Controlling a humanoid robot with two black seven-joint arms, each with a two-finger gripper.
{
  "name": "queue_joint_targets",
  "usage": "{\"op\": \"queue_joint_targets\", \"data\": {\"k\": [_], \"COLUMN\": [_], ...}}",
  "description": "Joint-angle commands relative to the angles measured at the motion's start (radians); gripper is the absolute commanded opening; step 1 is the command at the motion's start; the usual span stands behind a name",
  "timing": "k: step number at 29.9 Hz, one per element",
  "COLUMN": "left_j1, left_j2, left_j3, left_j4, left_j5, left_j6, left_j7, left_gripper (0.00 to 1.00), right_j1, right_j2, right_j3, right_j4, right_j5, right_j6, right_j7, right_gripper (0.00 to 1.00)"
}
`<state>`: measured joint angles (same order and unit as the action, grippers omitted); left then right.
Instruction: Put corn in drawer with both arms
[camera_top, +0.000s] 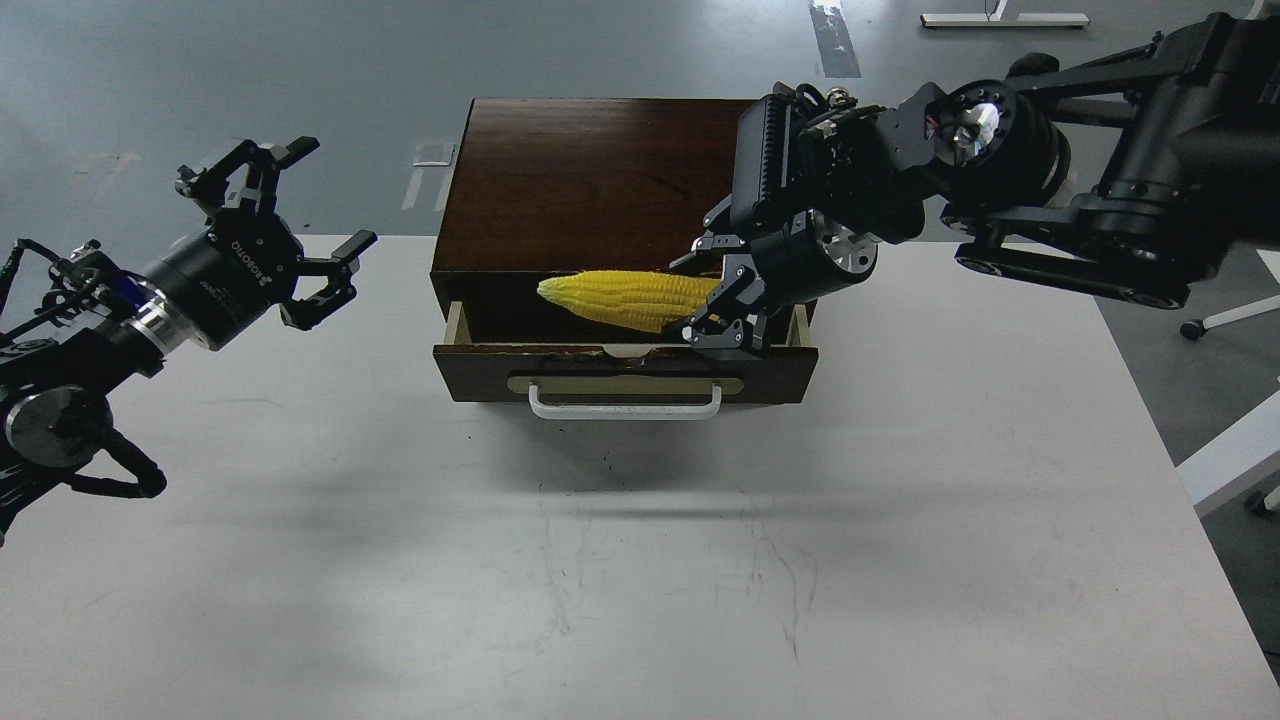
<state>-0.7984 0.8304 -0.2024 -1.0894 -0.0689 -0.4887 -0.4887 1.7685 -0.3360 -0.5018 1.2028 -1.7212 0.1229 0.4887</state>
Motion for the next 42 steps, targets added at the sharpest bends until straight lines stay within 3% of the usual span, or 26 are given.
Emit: {"op": "queue_joint_targets", "data": {"k": [1,10,15,18,22,28,35,42], "left_j1": [0.002,0.002,0.007,0.008,0.011,0.015,0.016,0.034], "left_j2": [0.0,0.001,0.001,0.0,-0.008,-0.016,-0.039,-0.059], "left_j3": [0.0,-0.002,-0.002,-0.002,-0.005,-0.006,-0.019,-0.02], "left_j4": [-0.001,0.0,0.0,0.0,0.0,0.0,0.006,0.029], "left_j5": [0.0,0.0,0.0,0.0,-0.002,-0.002,-0.003,-0.005], "left_j6": [0.0,0.0,0.0,0.0,0.0,0.0,0.0,0.0], "left_j7": [0.0,0.0,0.0,0.0,0.0,0.0,0.0,0.0], "left_gripper": [0.98,0.98,0.98,0.98,0.98,0.98,0.98,0.98], "right_j1": [0.0,0.009,-0.003,-0.038,-0.159,-0.409,-0.734,-0.949], "right_j2": [-0.003,-0.027,-0.118,-0.19,-0.285,-0.382,-0.373,-0.299], "right_j3": [0.0,0.04,0.078,0.086,0.133,0.306,0.583,0.752], "right_j4": [0.0,-0.014,-0.054,-0.049,-0.052,-0.058,-0.117,-0.186], "right_j5": [0.0,0.063,0.395,0.612,0.966,1.256,1.514,1.621], "right_j6": [0.0,-0.014,-0.011,-0.006,-0.011,-0.017,-0.019,-0.016], "right_j7": [0.0,0.0,0.0,0.0,0.0,0.0,0.0,0.0], "right_gripper": [0.73,0.78,0.94,0.95,0.96,0.96,0.98,0.99]}}
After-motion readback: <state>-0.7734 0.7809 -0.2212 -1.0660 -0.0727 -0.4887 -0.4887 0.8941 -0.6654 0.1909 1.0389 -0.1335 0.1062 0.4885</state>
